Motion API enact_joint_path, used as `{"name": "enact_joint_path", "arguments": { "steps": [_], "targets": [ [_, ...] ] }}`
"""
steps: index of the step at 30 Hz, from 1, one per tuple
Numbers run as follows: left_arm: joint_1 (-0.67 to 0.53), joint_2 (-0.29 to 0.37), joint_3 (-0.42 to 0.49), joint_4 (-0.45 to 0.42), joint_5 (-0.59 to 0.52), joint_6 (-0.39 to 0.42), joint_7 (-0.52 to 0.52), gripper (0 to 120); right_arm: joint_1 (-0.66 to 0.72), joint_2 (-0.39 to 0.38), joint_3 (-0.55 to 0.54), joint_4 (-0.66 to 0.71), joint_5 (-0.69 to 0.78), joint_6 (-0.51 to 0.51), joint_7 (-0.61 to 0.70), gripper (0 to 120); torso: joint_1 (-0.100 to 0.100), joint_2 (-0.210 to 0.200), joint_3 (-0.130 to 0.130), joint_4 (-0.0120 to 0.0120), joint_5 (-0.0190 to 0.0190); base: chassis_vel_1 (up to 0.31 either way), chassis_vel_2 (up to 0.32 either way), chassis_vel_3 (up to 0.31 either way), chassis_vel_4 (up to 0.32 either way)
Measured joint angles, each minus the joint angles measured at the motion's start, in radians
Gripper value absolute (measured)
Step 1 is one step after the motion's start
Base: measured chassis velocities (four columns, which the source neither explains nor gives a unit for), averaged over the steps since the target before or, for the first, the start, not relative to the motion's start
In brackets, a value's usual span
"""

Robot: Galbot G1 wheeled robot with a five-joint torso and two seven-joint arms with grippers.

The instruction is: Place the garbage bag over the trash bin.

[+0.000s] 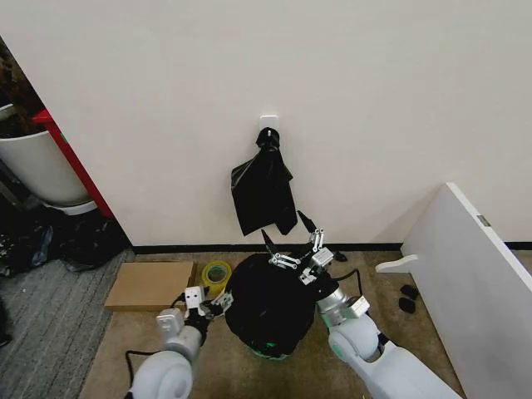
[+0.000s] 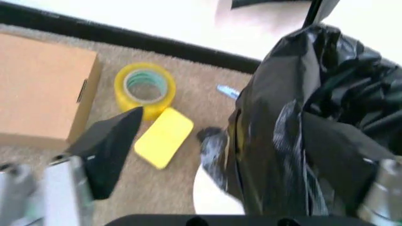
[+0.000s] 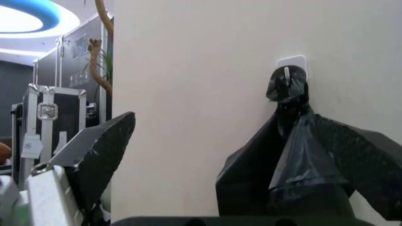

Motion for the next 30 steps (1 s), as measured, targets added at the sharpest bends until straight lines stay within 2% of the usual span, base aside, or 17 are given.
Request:
{"name": "enact_joint_path", "arguments": {
  "steps": [2,7,9,10,12,13,15,18,19,20,22,25,27,28,30],
  "targets": [
    [-0.001,0.001,0.003,0.009,-0.008,0.005,-0.001,99,0.001,0.003,-0.002,0.0,0.0,-0.002,0.0,100,0.0,0.0,0.0,0.0001,-0.0001,0.0,0.0,0.0,0.0],
    [0.005,-0.024,0.01,0.019,-0.018,0.007,0.003,100,-0.003,0.0,-0.001,0.012,0.001,-0.003,0.0,100,0.0,0.0,0.0,-0.0002,-0.0004,0.0,0.0,0.0,0.0],
    [0.031,-0.022,0.003,-0.02,-0.017,0.008,0.005,100,-0.01,-0.006,0.004,0.021,0.0,-0.004,0.002,100,0.0,0.0,0.0,-0.0001,-0.0003,0.0,0.0,0.0,0.0],
    [0.058,-0.014,-0.007,-0.068,-0.007,0.006,0.007,100,-0.016,-0.01,0.009,0.029,-0.002,-0.008,0.01,100,0.0,0.0,0.0,-0.0001,-0.0002,0.0,0.0,0.0,0.0],
    [0.084,-0.008,-0.025,-0.129,0.039,-0.031,0.011,100,-0.022,-0.012,0.018,0.044,-0.021,-0.025,0.048,100,0.0,0.0,0.0,-0.0001,0.0001,0.0,0.0,0.0,0.0],
    [0.084,-0.008,-0.025,-0.129,0.039,-0.031,0.011,100,-0.022,-0.012,0.018,0.044,-0.021,-0.025,0.048,100,0.0,0.0,0.0,-0.0001,0.0001,0.0,0.0,0.0,0.0],
    [0.093,-0.016,-0.036,-0.149,0.129,-0.121,0.027,100,-0.025,-0.011,0.027,0.062,-0.051,-0.057,0.113,100,0.0,0.0,0.0,-0.0001,0.0002,0.0,0.0,0.0,0.0],
    [0.087,-0.067,-0.05,-0.097,0.401,-0.409,0.059,100,-0.032,-0.001,0.064,0.09,-0.128,-0.156,0.284,100,0.0,0.0,0.0,0.0001,0.0001,0.0,0.0,0.0,0.0],
    [0.083,-0.087,-0.056,-0.075,0.479,-0.473,0.056,100,-0.038,0.007,0.098,0.09,-0.151,-0.179,0.314,100,0.0,0.0,0.0,0.0002,0.0,0.0,0.0,0.0,0.0],
    [0.083,-0.087,-0.056,-0.075,0.479,-0.473,0.056,100,-0.038,0.007,0.098,0.09,-0.151,-0.179,0.314,100,0.0,0.0,0.0,0.0002,0.0,0.0,0.0,0.0,0.0],
    [0.072,-0.127,-0.084,-0.041,0.584,-0.59,0.044,100,-0.054,0.031,0.181,0.082,-0.19,-0.19,0.32,100,0.0,0.0,0.0,-0.0001,-0.0005,0.0,0.0,0.0,0.0],
    [0.073,-0.173,-0.151,-0.035,0.631,-0.681,0.04,100,-0.088,0.062,0.284,0.086,-0.208,-0.189,0.291,100,0.0,0.0,0.0,-0.0001,0.0002,0.0,0.0,0.0,0.0],
    [0.087,-0.208,-0.229,-0.051,0.632,-0.761,0.062,100,-0.177,0.097,0.41,0.139,-0.218,-0.257,0.229,100,0.0,0.0,0.0,0.0,-0.0002,0.0,0.0,0.0,0.0],
    [0.087,-0.208,-0.229,-0.051,0.632,-0.761,0.062,100,-0.177,0.097,0.41,0.139,-0.218,-0.257,0.229,100,0.0,0.0,0.0,0.0,-0.0002,0.0,0.0,0.0,0.0],
    [0.091,-0.218,-0.262,-0.067,0.615,-0.781,0.078,100,-0.217,0.117,0.477,0.15,-0.226,-0.273,0.199,100,0.0,0.0,0.0,-0.0002,0.0001,0.0,0.0,0.0,0.0]
  ]
}}
